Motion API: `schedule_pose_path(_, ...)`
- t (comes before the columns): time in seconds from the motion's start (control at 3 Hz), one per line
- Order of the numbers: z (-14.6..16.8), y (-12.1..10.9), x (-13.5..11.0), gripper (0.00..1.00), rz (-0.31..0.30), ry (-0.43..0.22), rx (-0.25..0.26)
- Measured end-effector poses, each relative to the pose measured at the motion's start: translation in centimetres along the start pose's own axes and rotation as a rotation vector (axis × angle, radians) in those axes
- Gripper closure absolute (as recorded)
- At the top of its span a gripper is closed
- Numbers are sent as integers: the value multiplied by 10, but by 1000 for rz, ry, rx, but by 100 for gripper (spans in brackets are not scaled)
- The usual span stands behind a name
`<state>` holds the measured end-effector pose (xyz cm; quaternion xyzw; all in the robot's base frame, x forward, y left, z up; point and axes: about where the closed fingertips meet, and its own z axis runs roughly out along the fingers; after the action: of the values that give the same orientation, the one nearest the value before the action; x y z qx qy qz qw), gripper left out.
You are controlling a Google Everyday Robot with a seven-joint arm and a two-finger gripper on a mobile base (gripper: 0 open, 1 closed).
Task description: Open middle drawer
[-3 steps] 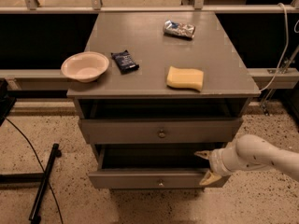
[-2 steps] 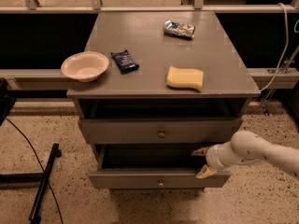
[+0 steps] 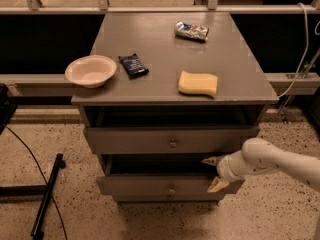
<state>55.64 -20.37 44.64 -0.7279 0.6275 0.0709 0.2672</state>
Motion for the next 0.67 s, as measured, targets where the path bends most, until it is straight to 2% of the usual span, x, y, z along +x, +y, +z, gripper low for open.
schedule_pose_path(0.67,18,43,1,25,38,-21,-112)
